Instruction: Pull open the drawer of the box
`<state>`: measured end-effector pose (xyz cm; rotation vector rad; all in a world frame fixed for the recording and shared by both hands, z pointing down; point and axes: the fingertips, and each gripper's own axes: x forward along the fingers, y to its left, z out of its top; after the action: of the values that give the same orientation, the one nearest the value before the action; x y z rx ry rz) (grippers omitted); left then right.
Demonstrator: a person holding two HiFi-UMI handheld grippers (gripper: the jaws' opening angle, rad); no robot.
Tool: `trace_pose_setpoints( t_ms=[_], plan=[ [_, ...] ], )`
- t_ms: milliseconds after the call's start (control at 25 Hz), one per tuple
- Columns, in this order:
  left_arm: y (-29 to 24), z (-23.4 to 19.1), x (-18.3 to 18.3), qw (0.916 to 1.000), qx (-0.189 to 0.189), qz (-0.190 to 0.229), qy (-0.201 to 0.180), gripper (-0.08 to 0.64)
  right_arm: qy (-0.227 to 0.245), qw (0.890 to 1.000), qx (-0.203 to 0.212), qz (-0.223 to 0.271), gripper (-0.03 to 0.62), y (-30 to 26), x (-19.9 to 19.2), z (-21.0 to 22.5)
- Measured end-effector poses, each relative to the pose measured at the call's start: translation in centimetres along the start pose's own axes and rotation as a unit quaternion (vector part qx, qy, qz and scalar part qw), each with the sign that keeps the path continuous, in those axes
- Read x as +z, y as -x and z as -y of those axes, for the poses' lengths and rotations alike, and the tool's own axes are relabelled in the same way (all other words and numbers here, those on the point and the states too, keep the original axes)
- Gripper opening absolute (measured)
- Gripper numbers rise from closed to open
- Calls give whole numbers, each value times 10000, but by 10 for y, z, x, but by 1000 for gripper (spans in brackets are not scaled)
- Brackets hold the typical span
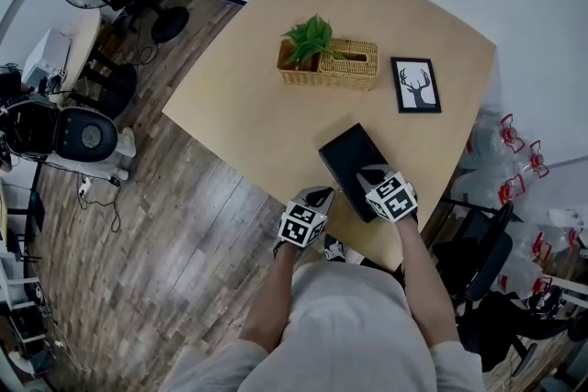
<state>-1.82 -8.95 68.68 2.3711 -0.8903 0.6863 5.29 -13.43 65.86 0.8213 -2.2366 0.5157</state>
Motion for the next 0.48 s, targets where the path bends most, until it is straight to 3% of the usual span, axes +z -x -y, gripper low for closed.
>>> trace_pose_setpoints(
  t_ms=[240,480],
  plan=[
    [-1,-3,-2,9999,5,69,-106,55,382,9989,-202,157,2,-3,-1,0],
    [-3,5,-3,9994,-149,84,-316,55,449,9981,-345,243,2,-5,-4,-5]
  ],
)
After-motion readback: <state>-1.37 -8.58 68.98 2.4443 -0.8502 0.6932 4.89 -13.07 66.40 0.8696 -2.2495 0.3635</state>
